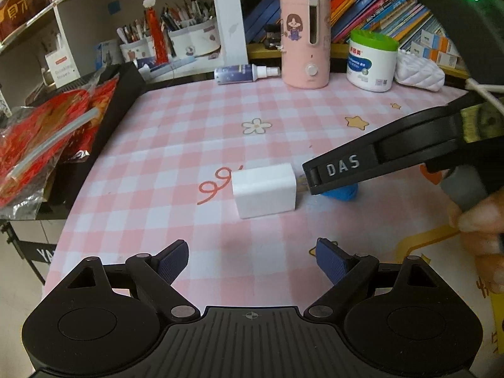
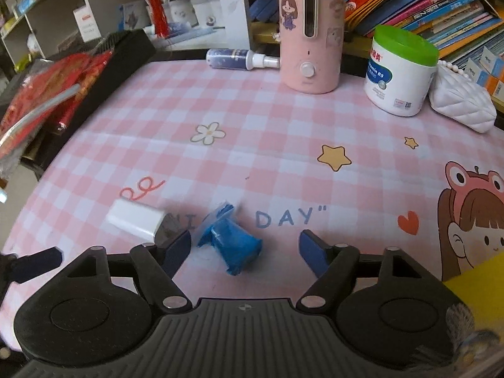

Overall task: Organize objects
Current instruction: 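Grasp the white charger with the left gripper while the right grasps the blue toy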

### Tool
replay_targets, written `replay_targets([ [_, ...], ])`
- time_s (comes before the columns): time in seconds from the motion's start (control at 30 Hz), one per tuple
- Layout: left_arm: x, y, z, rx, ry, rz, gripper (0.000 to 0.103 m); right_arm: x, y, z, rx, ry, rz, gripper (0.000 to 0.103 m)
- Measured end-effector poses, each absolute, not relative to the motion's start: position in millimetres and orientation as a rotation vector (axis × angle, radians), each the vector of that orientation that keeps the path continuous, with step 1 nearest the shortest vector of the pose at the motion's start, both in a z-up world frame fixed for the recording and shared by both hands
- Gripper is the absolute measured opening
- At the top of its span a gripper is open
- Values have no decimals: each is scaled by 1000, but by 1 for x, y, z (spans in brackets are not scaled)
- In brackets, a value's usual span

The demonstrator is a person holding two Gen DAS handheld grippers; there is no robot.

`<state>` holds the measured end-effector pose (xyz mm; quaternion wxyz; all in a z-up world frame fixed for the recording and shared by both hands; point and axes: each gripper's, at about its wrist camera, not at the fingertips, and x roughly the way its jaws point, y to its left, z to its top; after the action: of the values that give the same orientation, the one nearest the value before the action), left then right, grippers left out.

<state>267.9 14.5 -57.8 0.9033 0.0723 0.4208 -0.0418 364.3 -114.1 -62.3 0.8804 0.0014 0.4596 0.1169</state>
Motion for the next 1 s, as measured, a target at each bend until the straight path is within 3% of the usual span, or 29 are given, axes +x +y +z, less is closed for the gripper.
replay_targets([
  [0.13,271,15,-57,145,865,-84,90,373,-112,-74,2,990,253,62],
  [0.17,272,14,-58,146,864,-85,90,375,-112,-76,8,998,257,56],
  [0.2,273,13,-58,146,863,-87,90,374,-112,-76,7,983,259,40],
  [0.27,277,12,-58,141,861,-90,90,374,-114,-73,8,983,282,26],
  [0.73,323,-1,-74,40,836,-30,88,350,-142,-37,84,862,207,26],
  [0.8,326,-2,-76,36,836,-25,84,349,-143,-38,94,867,205,26],
  [0.87,328,-2,-79,24,846,-36,66,348,-145,-38,99,871,205,26],
  [1.0,327,1,-78,7,868,-49,65,347,-145,-38,105,880,207,26],
])
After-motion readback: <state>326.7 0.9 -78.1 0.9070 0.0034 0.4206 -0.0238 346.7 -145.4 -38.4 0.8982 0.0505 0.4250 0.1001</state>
